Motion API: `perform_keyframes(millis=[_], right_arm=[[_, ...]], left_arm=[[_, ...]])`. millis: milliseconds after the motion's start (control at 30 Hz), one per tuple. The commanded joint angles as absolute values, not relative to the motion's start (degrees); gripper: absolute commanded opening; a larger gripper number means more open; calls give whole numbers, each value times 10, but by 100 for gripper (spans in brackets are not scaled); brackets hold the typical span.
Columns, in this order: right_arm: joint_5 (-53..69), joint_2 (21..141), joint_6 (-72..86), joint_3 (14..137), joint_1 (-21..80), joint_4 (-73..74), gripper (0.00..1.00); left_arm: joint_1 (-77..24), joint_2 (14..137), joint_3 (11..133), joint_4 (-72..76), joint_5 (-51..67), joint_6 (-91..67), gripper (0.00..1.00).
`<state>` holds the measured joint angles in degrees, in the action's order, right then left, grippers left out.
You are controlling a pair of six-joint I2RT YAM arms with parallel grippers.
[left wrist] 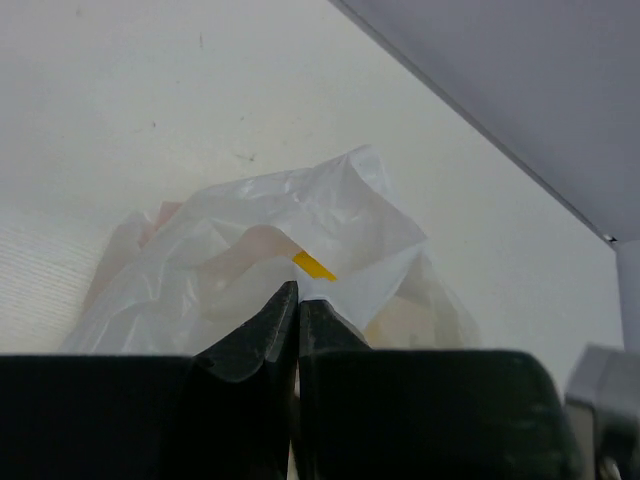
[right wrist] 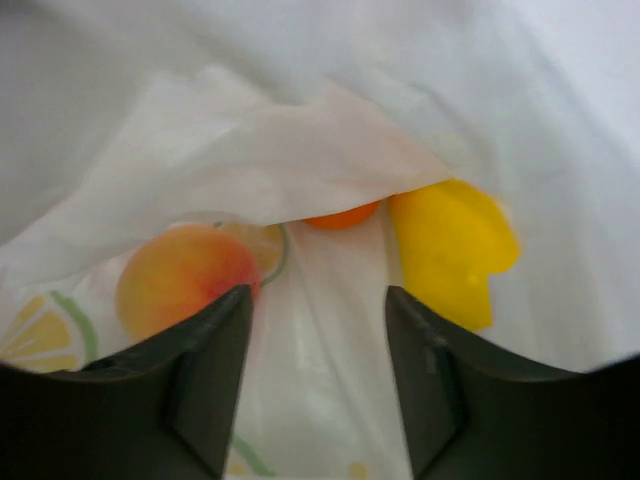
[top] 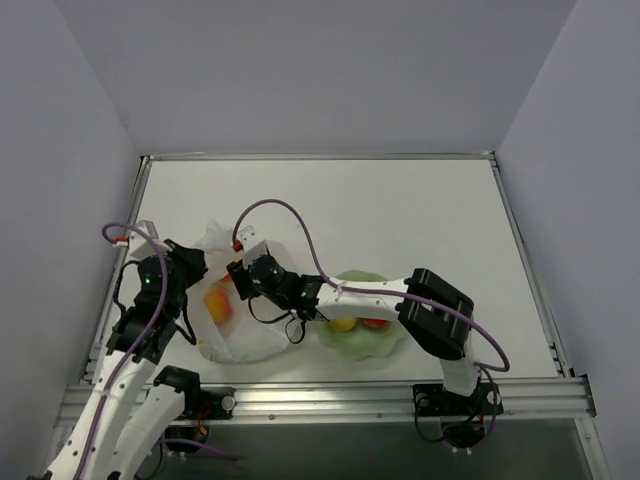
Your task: Take the fake fruits out of the plastic bag
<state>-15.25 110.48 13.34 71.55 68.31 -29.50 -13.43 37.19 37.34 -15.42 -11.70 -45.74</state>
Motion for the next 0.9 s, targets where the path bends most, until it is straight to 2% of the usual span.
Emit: perform_keyframes(millis=[0,167,333,367,400,500,733,867], right_arm=[[-99,1121,121,759,638,-256,46],[-129,1124,149,739,697,-316,47],[-95,1182,176,768,716,-355,59],[-96,1191,177,775,716,-353,63],[-94,1198,178,787,716,-351,72],[-91,1223,181,802,717,-345,83],[-87,1263,187,822,722,-339,94],[-77,1283,178,847,722,-340,95]], left_arm=[[-132,308,397,-188,-94,-439,2],[-132,251,382,-275,-83,-432,2],[-132,202,401,-334,-86,-425,2],[-132,201,407,-344,-89,-423,2],[-132,200,417,-358,-89,-422,2],[-132,181,406,-381,-87,-425,2],[-132,137,395,-401,-82,-435,2],[-132,137,394,-403,-77,-435,2]])
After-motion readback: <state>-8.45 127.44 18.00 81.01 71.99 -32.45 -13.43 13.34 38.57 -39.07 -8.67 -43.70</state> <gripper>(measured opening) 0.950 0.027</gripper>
